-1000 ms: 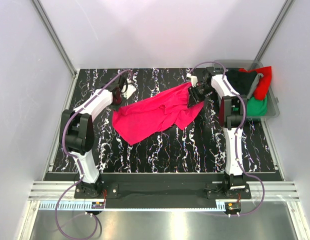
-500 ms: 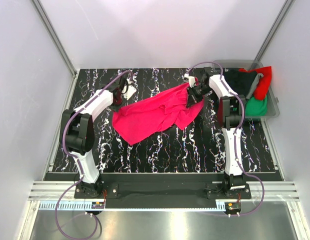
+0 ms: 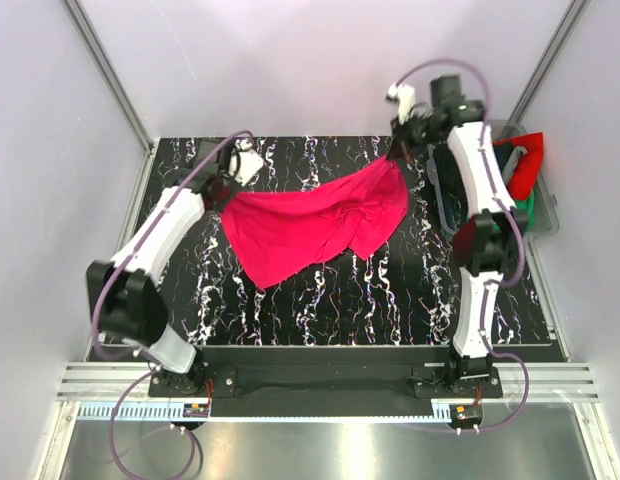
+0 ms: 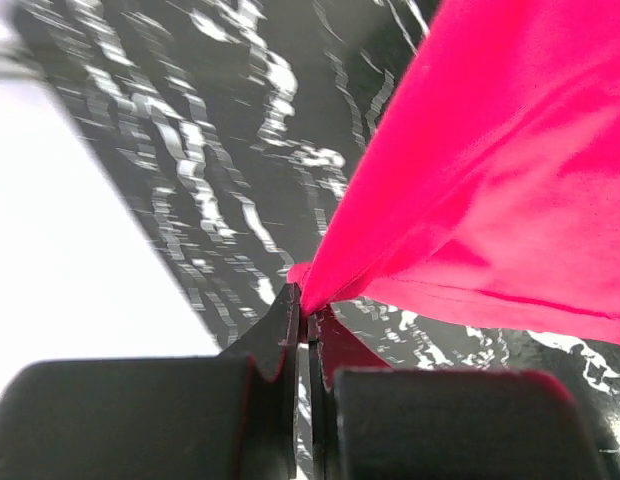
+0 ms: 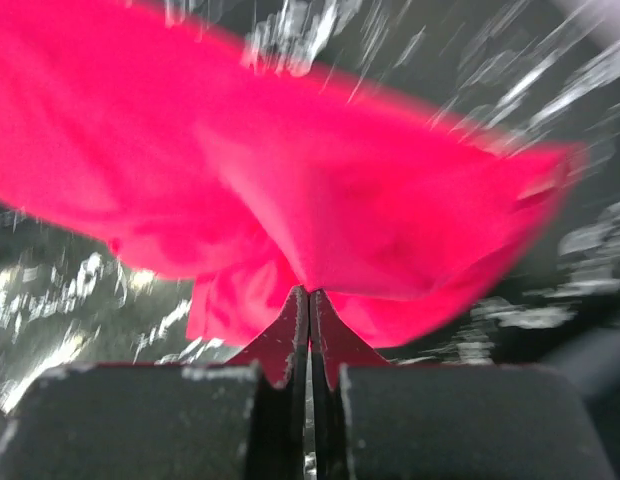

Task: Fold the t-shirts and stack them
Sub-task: Flatten the tshirt out

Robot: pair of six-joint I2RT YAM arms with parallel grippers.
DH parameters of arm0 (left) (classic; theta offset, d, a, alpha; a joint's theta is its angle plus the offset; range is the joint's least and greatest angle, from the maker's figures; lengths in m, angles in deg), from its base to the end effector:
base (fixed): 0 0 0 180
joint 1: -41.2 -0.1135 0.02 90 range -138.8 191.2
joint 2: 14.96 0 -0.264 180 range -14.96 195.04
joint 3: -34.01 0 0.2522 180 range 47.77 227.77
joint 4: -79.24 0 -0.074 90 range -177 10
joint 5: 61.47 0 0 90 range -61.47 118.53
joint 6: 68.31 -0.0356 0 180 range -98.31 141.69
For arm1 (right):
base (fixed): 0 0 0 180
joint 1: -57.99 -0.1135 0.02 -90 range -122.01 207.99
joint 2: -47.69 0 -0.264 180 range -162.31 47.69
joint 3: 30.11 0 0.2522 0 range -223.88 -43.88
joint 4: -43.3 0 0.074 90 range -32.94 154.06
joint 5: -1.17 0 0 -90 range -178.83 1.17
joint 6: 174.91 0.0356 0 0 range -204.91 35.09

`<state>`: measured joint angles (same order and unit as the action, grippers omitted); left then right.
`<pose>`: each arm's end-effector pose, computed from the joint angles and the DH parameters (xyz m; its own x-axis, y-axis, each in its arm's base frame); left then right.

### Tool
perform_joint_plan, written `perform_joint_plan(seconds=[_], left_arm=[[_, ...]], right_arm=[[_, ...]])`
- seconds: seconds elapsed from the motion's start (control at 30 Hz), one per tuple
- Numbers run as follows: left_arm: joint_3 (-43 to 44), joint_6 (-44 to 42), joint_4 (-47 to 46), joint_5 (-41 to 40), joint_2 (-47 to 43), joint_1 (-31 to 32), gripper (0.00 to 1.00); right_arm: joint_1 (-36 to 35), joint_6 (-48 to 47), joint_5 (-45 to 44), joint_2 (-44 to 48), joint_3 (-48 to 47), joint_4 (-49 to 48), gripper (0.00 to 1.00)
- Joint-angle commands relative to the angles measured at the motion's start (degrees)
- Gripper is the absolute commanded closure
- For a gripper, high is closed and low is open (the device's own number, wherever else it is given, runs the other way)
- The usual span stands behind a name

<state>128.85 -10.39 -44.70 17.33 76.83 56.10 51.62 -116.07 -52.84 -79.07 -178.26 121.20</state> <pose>0.3358 -0.0822 0.3038 -0.5800 0.6935 -0.4274 0.5280 0.7196 0.4510 0.4643 0.0729 0.3312 -0.4961 -0.4766 -0.7258 -0.7814 0.6094 0.1339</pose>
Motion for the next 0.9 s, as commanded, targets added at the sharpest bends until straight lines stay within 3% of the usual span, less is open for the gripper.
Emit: perform_joint_plan(seconds=[0.0, 0.27, 0.5, 0.87], left_arm=[[4.43, -2.11, -2.57, 1.18, -8.88, 0.22, 1.00], [9.18, -9.84, -12.67, -1.63, -19.45, 0.22, 1.00], [15.33, -12.05, -13.30, -2.07, -25.24, 0.57, 1.00], [12.53, -9.76, -13.30, 2.50, -42.12, 1.63, 1.00]], right_arm=[[0.66, 3.73, -2.93, 8.98, -7.55, -1.73, 1.00], [0.66, 10.06, -10.74, 19.61, -14.40, -9.64, 1.00], [0.57, 12.79, -14.54, 32.34, -16.17, -12.54, 1.00], [0.66, 16.83, -13.93, 48.44, -13.62, -15.18, 1.00]])
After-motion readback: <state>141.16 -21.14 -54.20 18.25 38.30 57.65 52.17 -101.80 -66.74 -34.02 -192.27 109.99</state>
